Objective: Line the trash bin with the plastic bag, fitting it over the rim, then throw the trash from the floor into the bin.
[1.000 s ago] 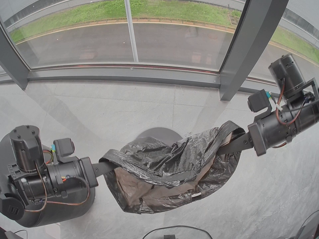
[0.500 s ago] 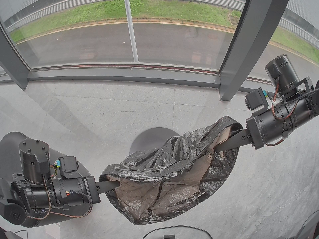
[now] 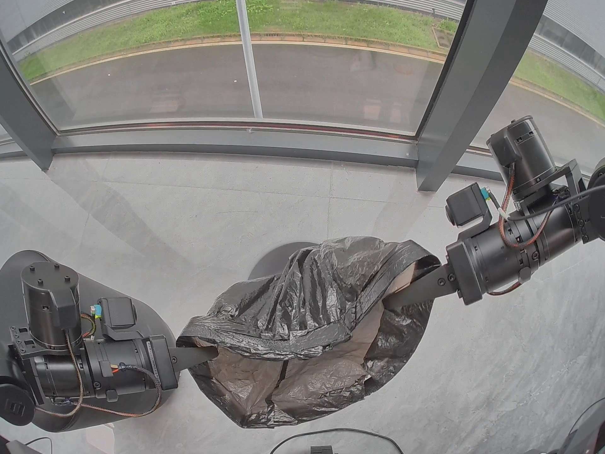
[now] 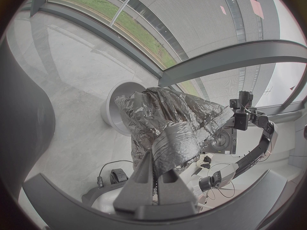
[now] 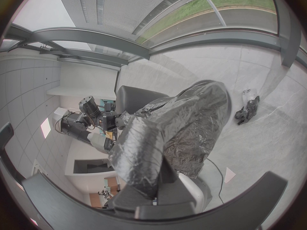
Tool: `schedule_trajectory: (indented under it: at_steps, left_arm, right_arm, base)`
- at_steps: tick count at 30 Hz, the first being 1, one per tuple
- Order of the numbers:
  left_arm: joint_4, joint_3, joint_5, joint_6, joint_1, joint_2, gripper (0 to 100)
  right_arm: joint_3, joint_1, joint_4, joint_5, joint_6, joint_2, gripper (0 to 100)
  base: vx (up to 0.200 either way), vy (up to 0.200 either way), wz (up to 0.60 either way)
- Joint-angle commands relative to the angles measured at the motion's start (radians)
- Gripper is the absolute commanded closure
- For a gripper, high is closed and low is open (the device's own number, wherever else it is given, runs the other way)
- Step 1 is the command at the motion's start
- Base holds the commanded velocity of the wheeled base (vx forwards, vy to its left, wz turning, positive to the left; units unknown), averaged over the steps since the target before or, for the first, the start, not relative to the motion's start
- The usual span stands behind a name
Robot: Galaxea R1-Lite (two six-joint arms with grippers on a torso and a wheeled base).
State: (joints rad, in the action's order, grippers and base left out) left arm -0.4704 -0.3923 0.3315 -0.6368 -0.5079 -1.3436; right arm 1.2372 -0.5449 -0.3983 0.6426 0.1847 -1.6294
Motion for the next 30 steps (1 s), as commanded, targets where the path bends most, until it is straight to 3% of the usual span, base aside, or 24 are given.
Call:
schedule_trajectory:
  at_steps: [1,6,10,26,29,30]
  left_arm:
    - [0.007,0.000,0.000,-0.006,0.000,0.027,100]
    - [0.029,0.007,0.000,-0.017,0.000,0.029,100]
    - [0.032,0.004,0.000,-0.029,0.005,0.012,100]
    - [0.016,-0.022,0.009,-0.023,0.084,-0.117,100]
    - [-0.039,-0.039,0.011,-0.024,0.098,-0.190,100]
    - [-0.112,-0.040,0.011,-0.024,0.108,-0.252,100]
  right_arm:
    - [-0.022,-0.047,0.003,0.005,0.006,0.005,100]
    - [-0.055,-0.104,0.013,0.006,0.045,0.026,100]
    - [-0.113,-0.106,0.105,0.005,0.052,0.008,100]
    - [-0.193,-0.007,0.357,0.008,0.052,-0.144,100]
    - [-0.196,0.014,0.443,0.003,0.047,-0.211,100]
    - [-0.191,0.036,0.498,0.003,0.047,-0.253,100]
  base:
    - [0.000,0.000,0.00]
    - [0.000,0.000,0.00]
    - [0.000,0.000,0.00]
    - [0.000,0.000,0.00]
    - [0.000,0.000,0.00]
    - [0.000,0.000,0.00]
